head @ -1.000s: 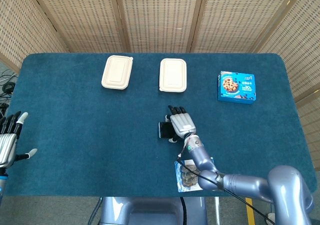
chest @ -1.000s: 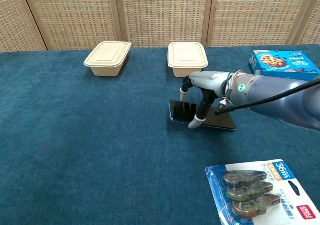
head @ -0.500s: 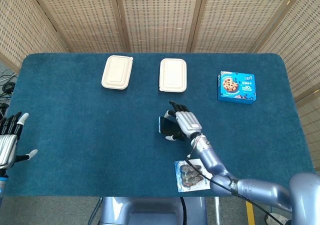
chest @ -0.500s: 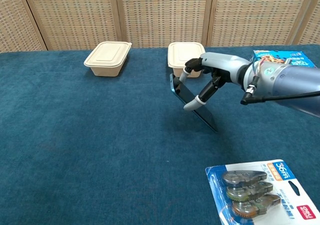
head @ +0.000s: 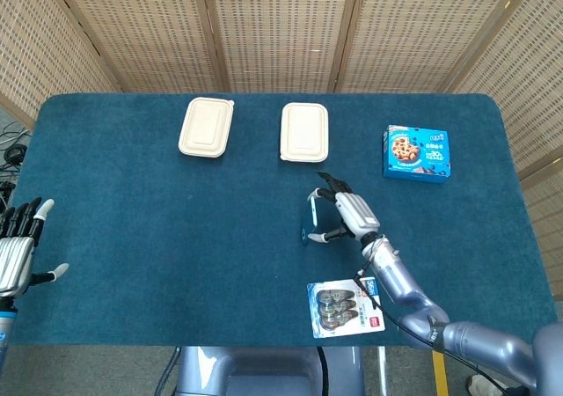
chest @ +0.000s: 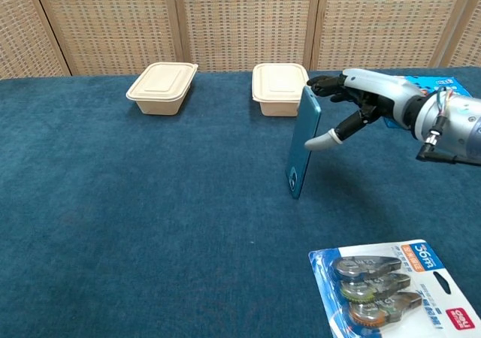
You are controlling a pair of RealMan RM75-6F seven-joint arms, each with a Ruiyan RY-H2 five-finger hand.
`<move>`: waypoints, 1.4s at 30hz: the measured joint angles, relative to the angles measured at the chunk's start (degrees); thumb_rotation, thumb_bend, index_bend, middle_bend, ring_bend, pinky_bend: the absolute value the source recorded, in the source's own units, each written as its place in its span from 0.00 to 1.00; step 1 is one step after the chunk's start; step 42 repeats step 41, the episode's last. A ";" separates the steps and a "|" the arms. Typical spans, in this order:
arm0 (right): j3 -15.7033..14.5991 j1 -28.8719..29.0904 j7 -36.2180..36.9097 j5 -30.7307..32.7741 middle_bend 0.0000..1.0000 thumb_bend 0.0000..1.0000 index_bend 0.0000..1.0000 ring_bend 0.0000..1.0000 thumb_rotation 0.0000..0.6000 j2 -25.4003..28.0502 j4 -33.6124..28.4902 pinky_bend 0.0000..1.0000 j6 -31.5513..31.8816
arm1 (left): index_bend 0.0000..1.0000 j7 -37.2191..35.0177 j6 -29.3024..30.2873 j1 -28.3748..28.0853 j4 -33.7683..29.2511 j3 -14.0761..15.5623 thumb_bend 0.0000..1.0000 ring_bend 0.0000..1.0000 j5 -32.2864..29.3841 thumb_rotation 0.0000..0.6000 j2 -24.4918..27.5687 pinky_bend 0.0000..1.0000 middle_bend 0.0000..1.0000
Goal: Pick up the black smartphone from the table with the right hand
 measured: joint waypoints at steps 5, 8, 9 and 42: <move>-1.62 -1.03 5.36 -2.58 0.00 0.15 0.34 0.00 1.00 0.36 3.41 0.00 -0.68 | 0.00 -0.07 0.30 0.10 -0.09 0.00 0.00 0.00 0.10 1.00 0.02 0.00 0.00; -2.65 -1.59 9.34 -5.25 0.00 0.09 0.04 0.00 1.00 1.01 4.63 0.00 -0.66 | 0.00 -0.33 0.60 0.23 -0.21 -0.08 0.00 0.00 0.10 1.00 0.17 0.00 0.00; -3.08 -1.83 10.68 -6.38 0.00 0.05 0.00 0.00 1.00 1.39 4.93 0.00 -0.47 | 0.00 -0.49 0.84 0.31 -0.26 -0.18 0.00 0.00 0.06 1.00 0.27 0.00 0.00; -14.09 -22.73 -7.06 -16.29 0.00 0.00 0.00 0.00 1.00 24.59 -6.59 0.00 27.26 | 0.00 -3.51 1.18 0.76 -1.67 1.03 0.00 0.00 2.76 1.00 1.53 0.00 0.00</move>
